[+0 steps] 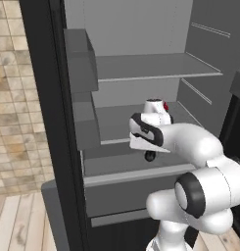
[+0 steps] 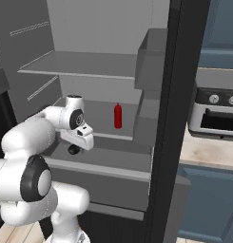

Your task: Place the eggplant and squash inside the fridge drawer. Close the drawer after placing the vegetables.

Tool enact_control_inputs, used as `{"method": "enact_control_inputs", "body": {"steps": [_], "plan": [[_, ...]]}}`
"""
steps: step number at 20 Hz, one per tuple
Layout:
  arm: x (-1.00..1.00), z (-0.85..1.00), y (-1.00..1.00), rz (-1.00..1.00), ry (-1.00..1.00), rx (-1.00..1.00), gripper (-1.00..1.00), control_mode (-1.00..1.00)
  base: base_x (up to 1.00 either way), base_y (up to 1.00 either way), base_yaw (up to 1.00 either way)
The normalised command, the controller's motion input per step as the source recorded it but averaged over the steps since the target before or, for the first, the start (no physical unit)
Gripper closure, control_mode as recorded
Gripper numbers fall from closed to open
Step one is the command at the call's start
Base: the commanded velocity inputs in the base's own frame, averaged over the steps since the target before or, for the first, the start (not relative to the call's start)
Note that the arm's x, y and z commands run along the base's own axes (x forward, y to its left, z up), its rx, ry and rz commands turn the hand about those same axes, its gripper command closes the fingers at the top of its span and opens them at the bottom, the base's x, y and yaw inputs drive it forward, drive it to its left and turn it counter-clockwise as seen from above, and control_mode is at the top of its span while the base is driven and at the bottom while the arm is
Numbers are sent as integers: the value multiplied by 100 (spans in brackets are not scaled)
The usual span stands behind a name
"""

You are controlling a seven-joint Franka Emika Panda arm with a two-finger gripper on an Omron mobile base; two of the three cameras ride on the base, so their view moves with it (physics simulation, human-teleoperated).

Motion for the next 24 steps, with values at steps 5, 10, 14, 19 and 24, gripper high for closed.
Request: {"method": "enact_control_inputs", "body": {"steps": [5,10,14,19,24], "plan": [[0,-61,-5,0,0,1,100,-100,0,0,0],[0,-67,-7,0,0,5,100,-100,0,0,0],[-15,-47,-2,2,0,1,100,-100,0,0,0],[-42,-16,0,1,0,0,100,-100,0,0,0],[-69,0,0,0,0,0,100,-100,0,0,0]]}}
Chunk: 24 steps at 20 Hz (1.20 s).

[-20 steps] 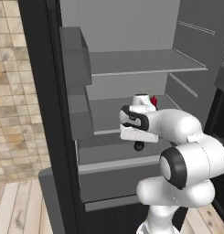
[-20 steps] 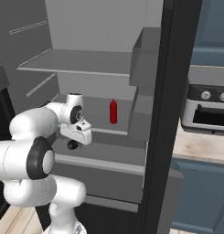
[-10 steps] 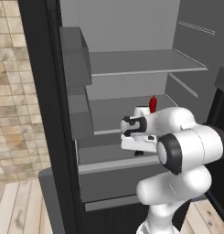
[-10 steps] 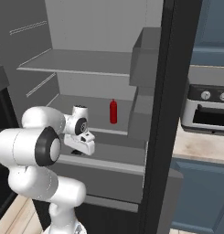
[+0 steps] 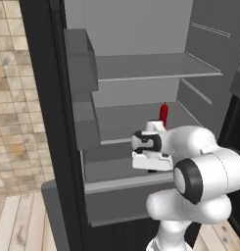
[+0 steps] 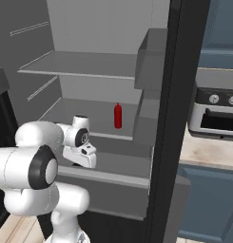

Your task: Place the eggplant and squash inside the fridge drawer. Close the drawer after placing the vegetables.

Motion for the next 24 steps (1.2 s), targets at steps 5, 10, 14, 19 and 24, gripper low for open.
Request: {"method": "enact_control_inputs", "body": {"steps": [5,10,14,19,24], "plan": [[-8,-1,-8,9,7,0,100,-100,0,0,0],[36,-47,0,17,3,0,100,-100,0,0,0],[0,-67,0,9,0,0,100,-100,0,0,0],[0,-61,12,1,0,0,100,-100,0,0,0],[0,-11,3,0,-1,0,-100,-100,0,0,0]]}}
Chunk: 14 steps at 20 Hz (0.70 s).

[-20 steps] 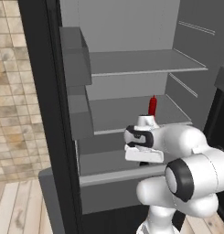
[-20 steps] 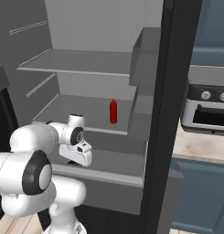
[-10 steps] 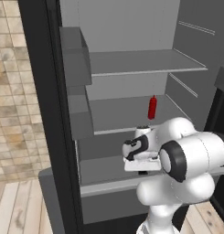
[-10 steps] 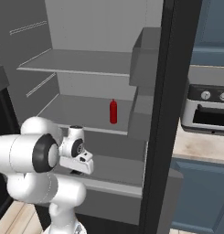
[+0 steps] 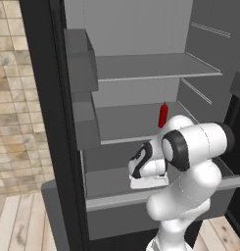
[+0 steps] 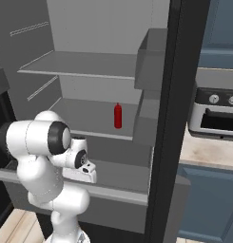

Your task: Place the eggplant and squash inside the fridge drawer. Close the drawer after placing the vegetables.

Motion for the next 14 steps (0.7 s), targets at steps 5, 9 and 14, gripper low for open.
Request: {"method": "enact_control_inputs", "body": {"steps": [5,9,14], "plan": [[0,49,-3,-5,-5,1,-100,-100,0,0,0],[0,98,-2,-7,-9,0,-100,-100,0,0,0],[-14,100,0,-10,-19,0,-100,-100,0,0,0]]}}
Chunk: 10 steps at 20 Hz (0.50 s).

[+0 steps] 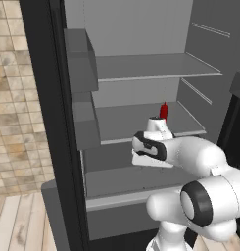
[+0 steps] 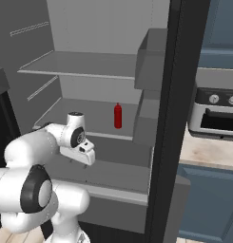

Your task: Place the eggplant and squash inside the fridge drawer. Close the drawer after placing the vegetables.

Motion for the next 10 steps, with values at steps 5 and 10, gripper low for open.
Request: {"method": "enact_control_inputs", "body": {"steps": [5,10], "plan": [[-27,100,-8,-3,-27,0,-100,-100,0,0,0],[-41,76,-4,0,-24,0,-100,-100,0,0,0]]}}
